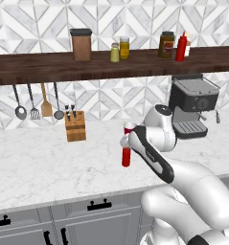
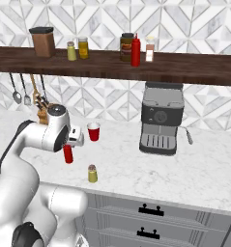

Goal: Put the shaker and condiment bottle from the counter next to their counterparts in the cabinet.

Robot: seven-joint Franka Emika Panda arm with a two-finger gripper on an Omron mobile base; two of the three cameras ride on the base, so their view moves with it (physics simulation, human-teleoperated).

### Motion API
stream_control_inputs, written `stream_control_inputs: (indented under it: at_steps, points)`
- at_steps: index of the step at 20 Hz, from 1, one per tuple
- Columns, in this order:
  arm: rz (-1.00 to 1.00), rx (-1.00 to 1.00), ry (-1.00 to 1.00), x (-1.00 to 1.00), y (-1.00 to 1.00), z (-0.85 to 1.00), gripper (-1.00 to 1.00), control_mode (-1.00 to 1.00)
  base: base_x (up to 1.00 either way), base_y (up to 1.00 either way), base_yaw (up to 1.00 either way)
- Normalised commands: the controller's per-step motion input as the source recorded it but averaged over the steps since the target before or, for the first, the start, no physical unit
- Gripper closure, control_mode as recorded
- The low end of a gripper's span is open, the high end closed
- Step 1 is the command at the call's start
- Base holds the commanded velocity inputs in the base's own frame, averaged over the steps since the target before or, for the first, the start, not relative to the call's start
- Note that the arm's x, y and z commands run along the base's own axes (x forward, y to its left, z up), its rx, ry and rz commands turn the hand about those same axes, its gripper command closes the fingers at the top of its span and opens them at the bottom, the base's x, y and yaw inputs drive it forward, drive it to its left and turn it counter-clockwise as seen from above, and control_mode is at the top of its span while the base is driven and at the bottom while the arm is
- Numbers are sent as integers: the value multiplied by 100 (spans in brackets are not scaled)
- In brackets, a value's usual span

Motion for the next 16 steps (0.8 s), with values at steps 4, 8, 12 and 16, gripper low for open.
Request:
stream_control_inputs:
  at_steps: [4, 8, 12, 16]
  points:
    - [0, 1, -2, 16, 14, -25, -100, -100, 0, 0, 0]
    - [0, 0, 0, 17, 13, -19, -100, -100, 0, 0, 0]
    - [0, 0, 0, 23, 8, -10, -100, -100, 0, 0, 0]
    - [0, 0, 0, 23, 0, -2, -100, -100, 0, 0, 0]
